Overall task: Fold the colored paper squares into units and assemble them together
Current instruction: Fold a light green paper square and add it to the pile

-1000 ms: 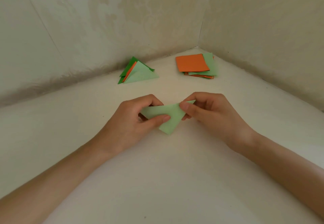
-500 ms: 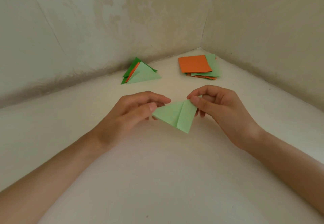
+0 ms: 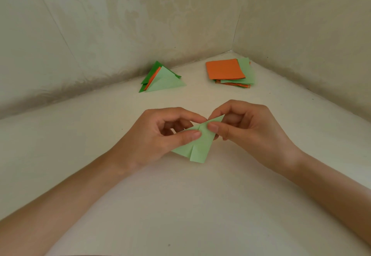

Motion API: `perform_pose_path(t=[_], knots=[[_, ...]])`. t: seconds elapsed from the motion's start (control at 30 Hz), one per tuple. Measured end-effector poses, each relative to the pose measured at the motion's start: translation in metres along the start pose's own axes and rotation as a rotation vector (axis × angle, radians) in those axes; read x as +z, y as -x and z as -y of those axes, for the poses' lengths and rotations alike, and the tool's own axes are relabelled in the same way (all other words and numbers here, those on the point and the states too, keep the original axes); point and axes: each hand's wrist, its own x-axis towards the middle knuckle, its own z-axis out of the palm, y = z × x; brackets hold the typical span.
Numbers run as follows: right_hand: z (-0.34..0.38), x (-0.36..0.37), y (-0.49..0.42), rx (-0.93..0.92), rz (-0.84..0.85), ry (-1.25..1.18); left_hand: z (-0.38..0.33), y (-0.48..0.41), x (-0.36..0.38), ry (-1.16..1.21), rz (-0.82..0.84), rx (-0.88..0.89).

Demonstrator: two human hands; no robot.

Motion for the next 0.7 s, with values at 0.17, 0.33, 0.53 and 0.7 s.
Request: perform_pose_path(t=[0.17, 0.33, 0.53, 0.7], knots=[[-0.001, -0.001, 0.000, 0.024, -0.037, 0.027, -0.001, 0.001, 0.001, 0.015, -0.010, 0.022], [-0.004, 0.002, -0.001, 0.015, -0.071, 0.003, 0.001, -0.001, 0.001, -0.025, -0.027, 0.061], [-0.008, 0.002, -0.002, -0.002, -0.077, 0.030, 0.001, -0.001, 0.000, -0.104, -0.031, 0.076], [-0.011, 0.003, 0.000, -0.034, -0.006, 0.115, -0.002, -0.002, 0.003, -0.084, -0.022, 0.008]])
